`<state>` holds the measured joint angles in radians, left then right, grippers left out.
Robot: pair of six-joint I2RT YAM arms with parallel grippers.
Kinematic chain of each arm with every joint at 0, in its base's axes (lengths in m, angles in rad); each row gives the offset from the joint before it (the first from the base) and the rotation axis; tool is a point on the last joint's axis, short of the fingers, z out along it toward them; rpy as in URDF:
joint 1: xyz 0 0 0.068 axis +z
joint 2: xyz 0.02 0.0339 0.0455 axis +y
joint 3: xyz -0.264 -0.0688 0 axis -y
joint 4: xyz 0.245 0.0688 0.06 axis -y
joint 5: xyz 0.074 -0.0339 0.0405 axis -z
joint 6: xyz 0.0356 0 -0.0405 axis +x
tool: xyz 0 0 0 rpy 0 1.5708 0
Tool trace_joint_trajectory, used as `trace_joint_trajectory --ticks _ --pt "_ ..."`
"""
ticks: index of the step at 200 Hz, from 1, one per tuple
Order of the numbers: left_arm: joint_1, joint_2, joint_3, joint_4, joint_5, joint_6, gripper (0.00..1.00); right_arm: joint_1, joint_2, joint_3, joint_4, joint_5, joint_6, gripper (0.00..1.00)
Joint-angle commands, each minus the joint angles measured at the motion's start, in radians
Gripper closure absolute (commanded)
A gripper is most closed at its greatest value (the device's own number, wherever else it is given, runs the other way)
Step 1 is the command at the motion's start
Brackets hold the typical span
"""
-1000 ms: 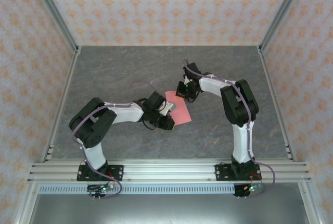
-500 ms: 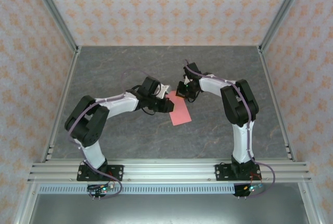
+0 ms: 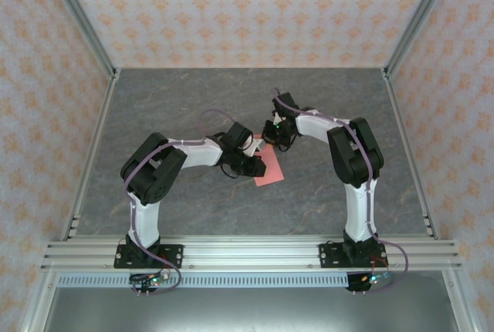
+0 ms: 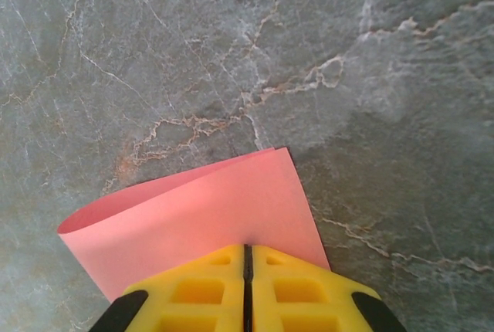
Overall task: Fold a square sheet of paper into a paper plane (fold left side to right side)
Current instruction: Hold the square sheet of paper at the center of the table.
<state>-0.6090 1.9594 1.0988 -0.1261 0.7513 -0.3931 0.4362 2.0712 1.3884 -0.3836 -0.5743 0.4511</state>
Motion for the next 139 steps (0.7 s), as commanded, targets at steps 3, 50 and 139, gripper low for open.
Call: trace_joint_trajectory --ticks 3,50,139 --pt "-0.001 0.013 0.009 -0.054 -0.070 0.017 0.85 0.004 -0.009 0.042 -0.058 0.045 -0.015 0.87" --pt "-0.003 0.012 0.011 -0.069 -0.090 0.019 0.85 -0.021 -0.166 0.041 -0.112 0.151 -0.052 0.77" --pt "-0.008 -0.006 0.022 -0.065 -0.107 -0.004 0.85 0.002 -0.402 -0.339 -0.091 0.070 -0.035 0.88"
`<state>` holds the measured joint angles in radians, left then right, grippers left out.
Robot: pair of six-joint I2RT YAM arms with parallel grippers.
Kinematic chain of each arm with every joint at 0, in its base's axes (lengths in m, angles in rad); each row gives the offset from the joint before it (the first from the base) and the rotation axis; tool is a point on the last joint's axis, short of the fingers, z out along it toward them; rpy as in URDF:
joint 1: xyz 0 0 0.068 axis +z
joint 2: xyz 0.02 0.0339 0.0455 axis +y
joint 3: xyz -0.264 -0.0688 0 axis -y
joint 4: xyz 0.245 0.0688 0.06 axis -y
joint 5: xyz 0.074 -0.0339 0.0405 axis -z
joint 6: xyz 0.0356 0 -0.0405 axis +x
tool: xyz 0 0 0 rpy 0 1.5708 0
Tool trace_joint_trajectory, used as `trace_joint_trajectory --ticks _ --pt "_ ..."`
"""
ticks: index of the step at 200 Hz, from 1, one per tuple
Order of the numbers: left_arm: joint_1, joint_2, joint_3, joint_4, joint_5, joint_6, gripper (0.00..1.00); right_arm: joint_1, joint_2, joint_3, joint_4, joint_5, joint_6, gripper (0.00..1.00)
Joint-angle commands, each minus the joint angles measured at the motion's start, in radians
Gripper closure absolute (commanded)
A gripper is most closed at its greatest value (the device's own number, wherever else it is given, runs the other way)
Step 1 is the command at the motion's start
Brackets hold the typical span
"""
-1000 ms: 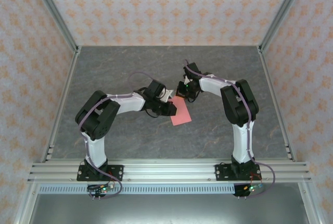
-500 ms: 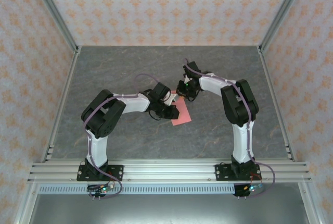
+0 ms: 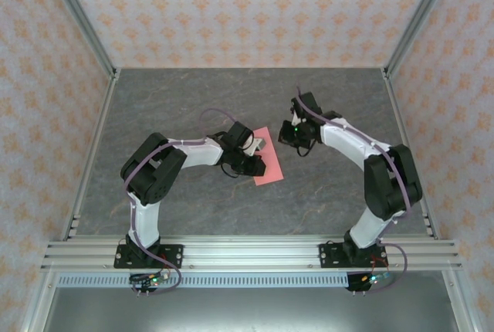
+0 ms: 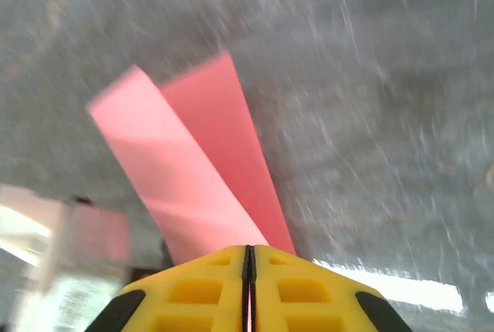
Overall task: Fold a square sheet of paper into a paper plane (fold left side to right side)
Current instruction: Hold the square sheet of paper at the center of the table.
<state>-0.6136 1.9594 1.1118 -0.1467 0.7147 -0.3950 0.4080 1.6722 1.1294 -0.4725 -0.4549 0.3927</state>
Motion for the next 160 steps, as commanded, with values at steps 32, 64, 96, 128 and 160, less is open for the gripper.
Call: trace_joint_trajectory --ticks 32,64,96,128,160 --pt "-0.003 -0.007 0.011 -0.044 -0.072 -0.005 0.85 0.061 0.033 -0.162 0.090 -0.106 0.077 0.90" --pt "-0.003 -0.016 0.015 -0.054 -0.080 -0.005 0.85 0.081 0.072 -0.172 0.102 -0.109 0.085 0.90" --pt "-0.002 -0.031 0.024 -0.038 -0.060 -0.030 0.85 0.081 0.109 -0.162 0.039 -0.064 0.069 0.90" --pt "0.031 -0.044 0.045 -0.017 -0.046 -0.069 0.84 0.082 0.134 -0.140 -0.065 0.040 0.029 0.91" --pt "0.075 -0.061 0.072 -0.020 -0.052 -0.071 0.84 0.082 0.160 -0.123 -0.112 0.102 -0.001 0.92"
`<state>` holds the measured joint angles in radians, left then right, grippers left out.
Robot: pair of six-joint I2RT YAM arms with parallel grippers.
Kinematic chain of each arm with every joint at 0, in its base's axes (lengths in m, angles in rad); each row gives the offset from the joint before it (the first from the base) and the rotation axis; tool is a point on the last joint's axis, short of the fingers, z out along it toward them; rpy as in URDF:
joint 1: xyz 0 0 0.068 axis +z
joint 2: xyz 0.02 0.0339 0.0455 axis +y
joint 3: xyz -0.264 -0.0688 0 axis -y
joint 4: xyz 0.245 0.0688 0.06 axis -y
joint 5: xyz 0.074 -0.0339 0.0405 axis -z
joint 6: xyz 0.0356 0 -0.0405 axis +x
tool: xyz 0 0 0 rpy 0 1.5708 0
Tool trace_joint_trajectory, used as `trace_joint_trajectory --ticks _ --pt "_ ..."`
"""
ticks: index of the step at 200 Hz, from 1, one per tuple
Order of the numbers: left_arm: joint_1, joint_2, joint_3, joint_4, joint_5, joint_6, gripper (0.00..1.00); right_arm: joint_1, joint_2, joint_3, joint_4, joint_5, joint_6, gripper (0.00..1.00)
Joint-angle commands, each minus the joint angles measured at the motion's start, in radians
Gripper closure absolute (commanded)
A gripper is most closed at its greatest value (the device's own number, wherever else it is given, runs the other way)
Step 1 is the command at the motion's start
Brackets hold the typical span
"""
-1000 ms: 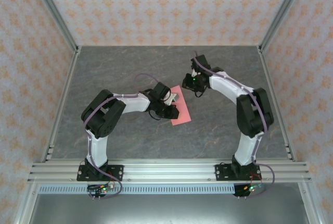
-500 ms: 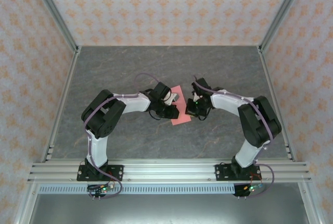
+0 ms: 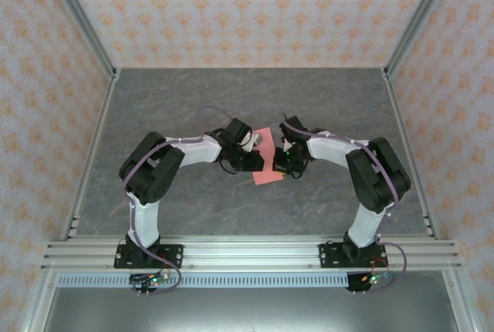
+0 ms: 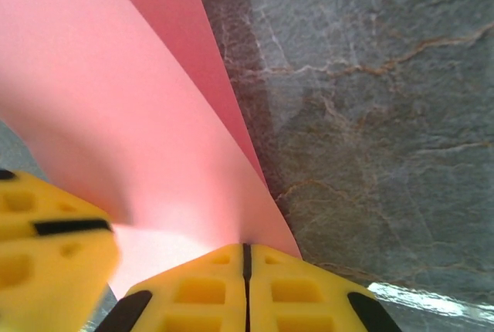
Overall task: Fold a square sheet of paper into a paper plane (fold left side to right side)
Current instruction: Hold the square sheet of paper at the center of the table, then first fold the square sheet of paper in half at the center of the table.
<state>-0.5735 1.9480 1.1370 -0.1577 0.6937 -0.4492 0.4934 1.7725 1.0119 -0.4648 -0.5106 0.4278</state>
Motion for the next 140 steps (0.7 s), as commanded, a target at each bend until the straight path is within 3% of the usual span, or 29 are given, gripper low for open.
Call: trace_joint_trajectory --ticks 1,80,140 --pt "0.037 -0.048 0.048 -0.008 -0.031 -0.016 0.84 -0.004 0.061 -0.006 -0.120 0.157 -0.036 0.92" --pt "0.043 0.042 0.112 -0.042 -0.046 0.005 0.82 -0.003 0.078 0.015 -0.133 0.182 -0.054 0.92" --pt "0.060 0.091 0.128 -0.096 -0.145 -0.012 0.82 -0.004 0.093 0.028 -0.175 0.222 -0.080 0.92"
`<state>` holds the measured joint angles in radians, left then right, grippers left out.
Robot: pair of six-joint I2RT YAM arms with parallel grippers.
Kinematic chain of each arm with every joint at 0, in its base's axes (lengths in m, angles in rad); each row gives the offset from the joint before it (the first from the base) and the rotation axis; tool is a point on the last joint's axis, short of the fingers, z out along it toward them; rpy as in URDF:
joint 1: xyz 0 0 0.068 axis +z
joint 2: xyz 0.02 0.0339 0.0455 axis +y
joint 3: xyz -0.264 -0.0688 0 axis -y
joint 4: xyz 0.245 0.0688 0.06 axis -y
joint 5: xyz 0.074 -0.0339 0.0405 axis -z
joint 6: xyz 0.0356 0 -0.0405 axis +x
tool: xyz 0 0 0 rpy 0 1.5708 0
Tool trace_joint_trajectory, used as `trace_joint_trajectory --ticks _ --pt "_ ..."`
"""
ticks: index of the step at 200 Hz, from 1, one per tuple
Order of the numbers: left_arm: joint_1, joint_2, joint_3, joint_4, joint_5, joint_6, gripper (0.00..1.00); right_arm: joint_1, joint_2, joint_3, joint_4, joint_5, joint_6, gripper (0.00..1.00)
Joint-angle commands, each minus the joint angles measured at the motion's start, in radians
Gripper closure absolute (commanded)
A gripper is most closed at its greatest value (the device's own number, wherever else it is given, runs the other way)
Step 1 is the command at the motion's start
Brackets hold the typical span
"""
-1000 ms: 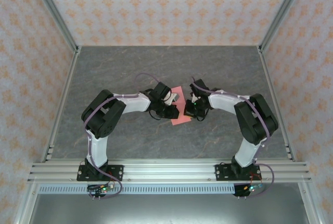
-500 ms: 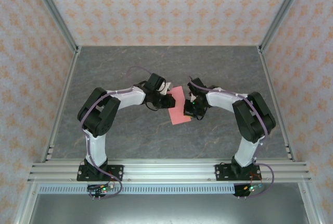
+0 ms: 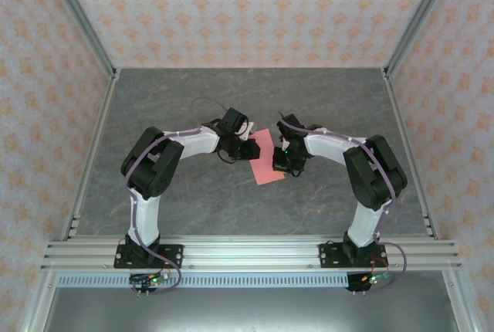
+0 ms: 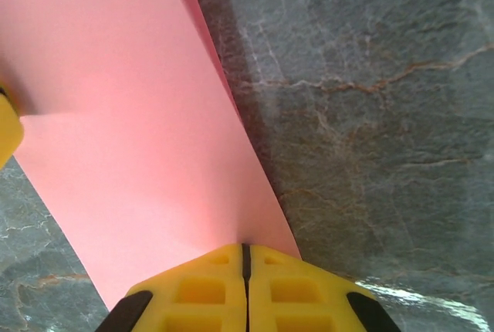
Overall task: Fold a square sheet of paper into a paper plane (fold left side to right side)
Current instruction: First fold the square sheet of paper in half at the center of the table.
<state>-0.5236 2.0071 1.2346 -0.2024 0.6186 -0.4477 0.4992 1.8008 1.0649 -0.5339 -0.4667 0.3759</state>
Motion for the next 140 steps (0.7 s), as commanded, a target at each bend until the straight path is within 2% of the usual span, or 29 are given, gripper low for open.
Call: trace_joint_trajectory --ticks 1,65,140 --pt "0.010 0.034 0.030 -0.051 -0.071 -0.015 0.82 -0.009 0.065 -0.025 -0.106 0.178 -0.029 0.92" --pt "0.086 0.053 0.025 -0.017 -0.114 -0.082 0.83 -0.009 0.076 -0.031 -0.120 0.185 -0.043 0.91" --pt "0.183 0.159 0.202 -0.041 -0.112 -0.110 0.83 -0.010 0.083 -0.040 -0.116 0.178 -0.044 0.92"
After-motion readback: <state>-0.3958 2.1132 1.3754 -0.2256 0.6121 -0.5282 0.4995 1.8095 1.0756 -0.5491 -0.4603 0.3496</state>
